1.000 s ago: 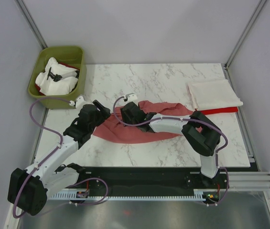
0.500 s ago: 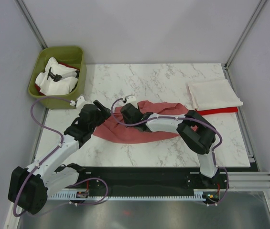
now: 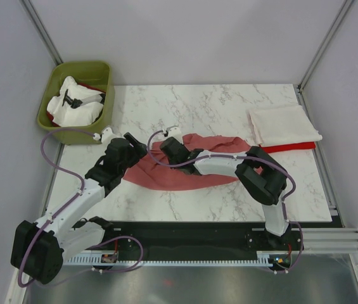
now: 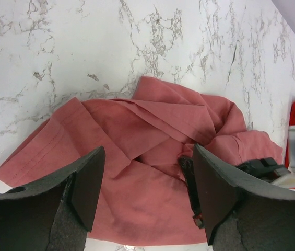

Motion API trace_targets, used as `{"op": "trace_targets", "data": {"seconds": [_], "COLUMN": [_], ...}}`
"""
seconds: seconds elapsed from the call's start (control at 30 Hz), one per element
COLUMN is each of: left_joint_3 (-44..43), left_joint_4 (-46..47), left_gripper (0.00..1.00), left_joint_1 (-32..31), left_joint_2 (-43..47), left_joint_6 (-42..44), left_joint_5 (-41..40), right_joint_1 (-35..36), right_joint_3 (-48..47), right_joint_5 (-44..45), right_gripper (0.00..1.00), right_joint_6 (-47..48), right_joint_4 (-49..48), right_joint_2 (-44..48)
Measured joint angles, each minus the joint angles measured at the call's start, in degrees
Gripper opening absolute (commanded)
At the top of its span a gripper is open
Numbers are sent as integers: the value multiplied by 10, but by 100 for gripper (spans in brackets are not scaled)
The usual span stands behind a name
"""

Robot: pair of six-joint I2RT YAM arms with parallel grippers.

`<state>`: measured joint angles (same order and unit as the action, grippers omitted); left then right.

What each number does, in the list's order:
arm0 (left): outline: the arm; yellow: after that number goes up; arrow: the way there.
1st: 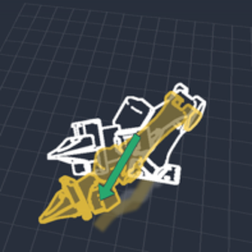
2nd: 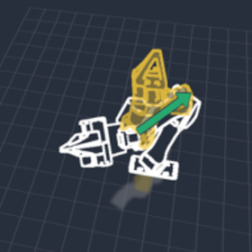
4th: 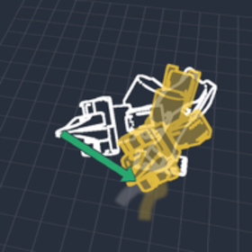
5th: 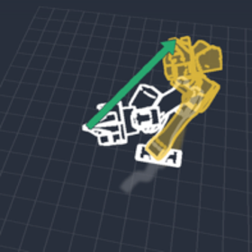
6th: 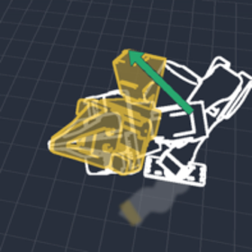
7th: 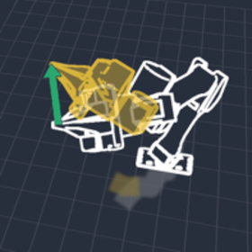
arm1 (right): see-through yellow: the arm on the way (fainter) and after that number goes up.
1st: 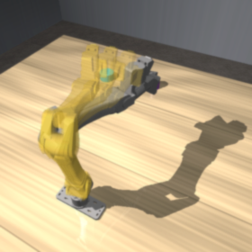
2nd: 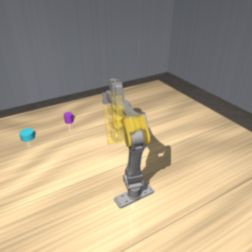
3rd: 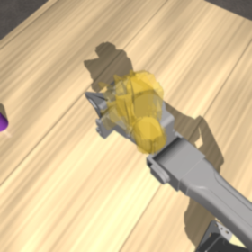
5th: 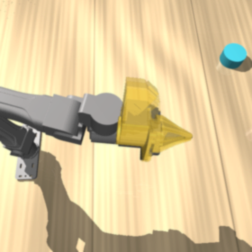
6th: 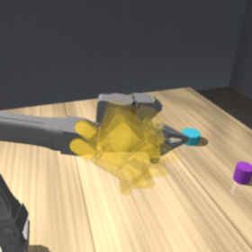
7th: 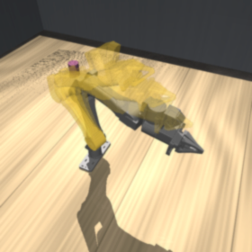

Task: Fold and stack the t-shirts
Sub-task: Flatten the tshirt out

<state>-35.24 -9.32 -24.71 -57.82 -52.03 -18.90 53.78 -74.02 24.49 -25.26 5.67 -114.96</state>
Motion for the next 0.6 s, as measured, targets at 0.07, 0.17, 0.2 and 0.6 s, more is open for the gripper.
{"op": "trace_targets", "data": {"seconds": [0.07, 0.17, 0.2, 0.6], "left_joint_3": [0, 0, 0, 4], "left_joint_4": [1, 5, 8, 105], "left_gripper": [74, 74, 74, 85], "left_joint_1": [0, 0, 0, -6], "left_joint_2": [-2, -12, -17, -39], "left_joint_6": [0, 5, 8, 83], "left_joint_5": [1, 13, 16, 133], "right_joint_1": [0, 0, 0, -68], "right_joint_3": [11, 29, 35, 121], "right_joint_5": [4, 14, 17, 21], "right_gripper": [6, 4, 3, 0], "right_joint_6": [0, 1, 1, -6], "right_joint_4": [2, 4, 4, -3], "right_joint_2": [24, 71, 90, 278]}}
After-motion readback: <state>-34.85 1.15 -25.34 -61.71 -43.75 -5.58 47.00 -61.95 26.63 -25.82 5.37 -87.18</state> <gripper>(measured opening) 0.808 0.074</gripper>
